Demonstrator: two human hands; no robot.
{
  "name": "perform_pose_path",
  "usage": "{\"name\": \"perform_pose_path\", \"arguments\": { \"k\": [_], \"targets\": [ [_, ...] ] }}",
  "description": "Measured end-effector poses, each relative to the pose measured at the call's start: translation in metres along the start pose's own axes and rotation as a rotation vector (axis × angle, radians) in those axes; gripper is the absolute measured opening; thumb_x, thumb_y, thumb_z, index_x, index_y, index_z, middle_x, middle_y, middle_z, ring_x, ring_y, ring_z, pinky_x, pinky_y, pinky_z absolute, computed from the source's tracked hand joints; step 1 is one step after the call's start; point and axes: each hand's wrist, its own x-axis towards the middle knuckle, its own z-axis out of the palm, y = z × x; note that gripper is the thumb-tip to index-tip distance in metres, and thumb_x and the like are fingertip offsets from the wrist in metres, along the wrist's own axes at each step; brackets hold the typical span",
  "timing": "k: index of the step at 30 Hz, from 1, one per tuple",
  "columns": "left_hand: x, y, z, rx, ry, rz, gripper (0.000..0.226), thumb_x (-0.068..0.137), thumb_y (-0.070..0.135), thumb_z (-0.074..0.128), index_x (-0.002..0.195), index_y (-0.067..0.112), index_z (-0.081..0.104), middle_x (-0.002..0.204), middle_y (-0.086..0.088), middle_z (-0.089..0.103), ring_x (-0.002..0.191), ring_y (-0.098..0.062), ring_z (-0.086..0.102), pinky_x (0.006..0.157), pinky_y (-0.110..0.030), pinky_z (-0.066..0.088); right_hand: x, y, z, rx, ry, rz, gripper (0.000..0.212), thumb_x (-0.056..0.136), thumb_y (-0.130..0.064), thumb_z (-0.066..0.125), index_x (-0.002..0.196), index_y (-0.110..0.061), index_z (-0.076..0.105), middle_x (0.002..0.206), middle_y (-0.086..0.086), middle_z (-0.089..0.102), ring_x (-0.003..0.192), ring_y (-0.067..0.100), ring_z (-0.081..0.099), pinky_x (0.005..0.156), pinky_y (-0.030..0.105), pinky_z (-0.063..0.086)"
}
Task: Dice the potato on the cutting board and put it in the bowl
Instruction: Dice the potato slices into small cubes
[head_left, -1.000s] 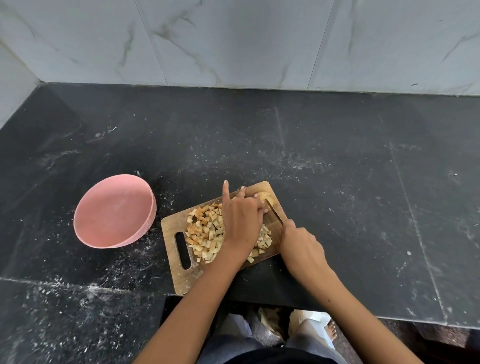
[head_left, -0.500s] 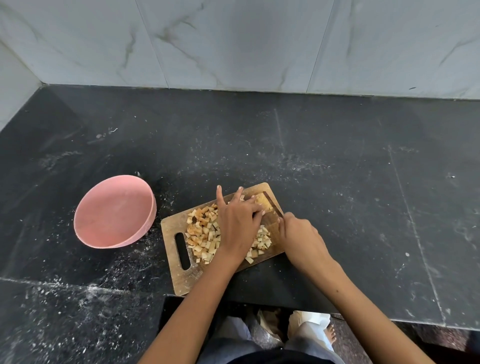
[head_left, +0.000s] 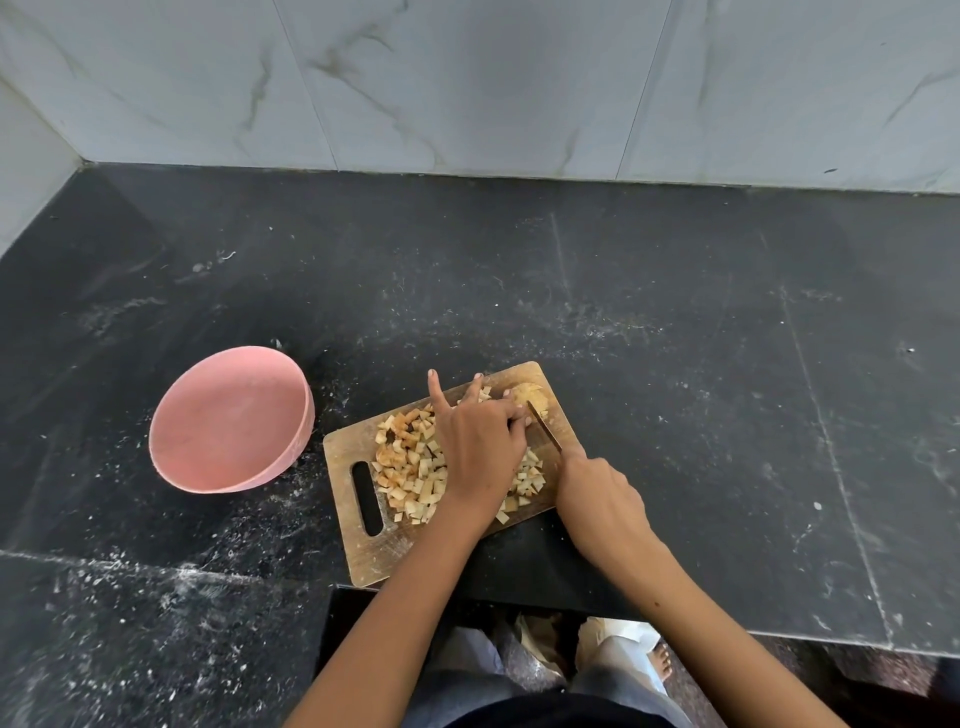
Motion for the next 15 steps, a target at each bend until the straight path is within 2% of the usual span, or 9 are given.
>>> {"name": "perform_pose_path", "arguments": {
  "k": [6, 9, 11, 15],
  "targets": [
    [-0.002, 0.001, 0.001, -0.015, 0.000, -0.009, 0.015, 0.073, 0.014, 0.082, 0.066, 0.024, 0.074, 0.070, 0.005, 0.073, 0.109, -0.030, 0.065, 0.116, -0.052, 0.003, -0.026, 0.020, 0.002, 0.008, -0.037, -0.020, 0.011, 0.099, -0.011, 0.027, 0.101, -0.011, 0.038, 0.094, 0.012, 0.057, 0.089, 0.033, 0.059, 0.066, 0.034, 0.041],
    [-0.004, -0.001, 0.002, -0.036, -0.013, 0.014, 0.011, 0.074, 0.013, 0.081, 0.070, 0.022, 0.076, 0.080, 0.002, 0.075, 0.110, -0.030, 0.065, 0.115, -0.057, 0.007, -0.026, 0.022, -0.004, 0.094, 0.014, -0.044, 0.019, 0.103, -0.020, 0.025, 0.094, -0.011, 0.040, 0.084, 0.009, 0.054, 0.078, 0.031, 0.055, 0.064, 0.035, 0.041],
    [-0.004, -0.002, 0.000, -0.029, -0.029, 0.032, 0.010, 0.073, 0.014, 0.082, 0.073, 0.023, 0.076, 0.092, 0.000, 0.075, 0.114, -0.031, 0.063, 0.112, -0.061, 0.010, -0.019, 0.017, -0.009, 0.150, 0.061, -0.043, 0.024, 0.103, -0.025, 0.026, 0.094, -0.010, 0.043, 0.086, 0.011, 0.059, 0.077, 0.031, 0.055, 0.064, 0.036, 0.042],
    [-0.004, -0.004, -0.003, 0.023, -0.035, 0.001, 0.009, 0.071, 0.022, 0.084, 0.075, 0.026, 0.077, 0.118, -0.005, 0.069, 0.124, -0.032, 0.055, 0.110, -0.064, 0.012, 0.000, 0.000, -0.013, 0.154, 0.094, -0.065, 0.033, 0.104, -0.029, 0.025, 0.108, -0.006, 0.050, 0.101, 0.016, 0.062, 0.092, 0.035, 0.060, 0.068, 0.035, 0.042]
  ]
}}
